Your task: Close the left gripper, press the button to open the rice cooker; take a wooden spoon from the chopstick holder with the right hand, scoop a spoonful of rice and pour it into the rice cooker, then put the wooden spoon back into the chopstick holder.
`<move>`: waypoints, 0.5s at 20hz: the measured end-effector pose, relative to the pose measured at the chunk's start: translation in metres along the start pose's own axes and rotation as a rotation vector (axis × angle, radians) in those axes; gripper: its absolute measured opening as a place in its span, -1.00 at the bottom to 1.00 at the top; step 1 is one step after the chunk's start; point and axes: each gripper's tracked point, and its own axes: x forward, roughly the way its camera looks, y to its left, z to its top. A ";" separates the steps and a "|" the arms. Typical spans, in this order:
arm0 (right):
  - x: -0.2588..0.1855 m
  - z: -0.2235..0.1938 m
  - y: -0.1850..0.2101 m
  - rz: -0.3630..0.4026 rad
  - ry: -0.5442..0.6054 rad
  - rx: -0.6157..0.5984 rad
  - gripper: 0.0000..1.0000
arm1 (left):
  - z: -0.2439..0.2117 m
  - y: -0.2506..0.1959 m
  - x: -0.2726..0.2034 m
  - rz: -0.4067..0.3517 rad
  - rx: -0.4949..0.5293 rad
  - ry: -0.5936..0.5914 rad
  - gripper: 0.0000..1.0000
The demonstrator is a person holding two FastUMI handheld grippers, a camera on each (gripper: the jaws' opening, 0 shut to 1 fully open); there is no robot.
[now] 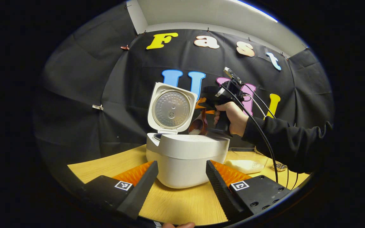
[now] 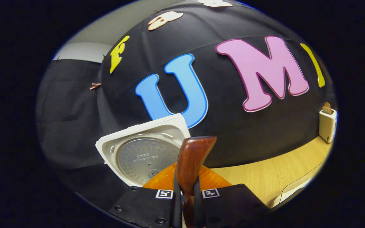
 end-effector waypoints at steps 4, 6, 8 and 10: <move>0.003 -0.014 0.028 0.049 -0.005 -0.207 -0.64 | 0.002 0.004 -0.004 0.011 -0.028 -0.011 0.94; 0.005 -0.019 0.044 0.083 0.007 -0.256 -0.65 | 0.001 0.008 -0.006 0.016 -0.041 -0.016 0.94; 0.007 -0.031 0.059 0.109 0.029 -0.336 -0.65 | 0.000 0.014 -0.007 0.027 -0.057 -0.020 0.94; 0.011 -0.031 0.072 0.129 0.024 -0.426 -0.63 | 0.000 0.022 -0.007 0.037 -0.075 -0.023 0.94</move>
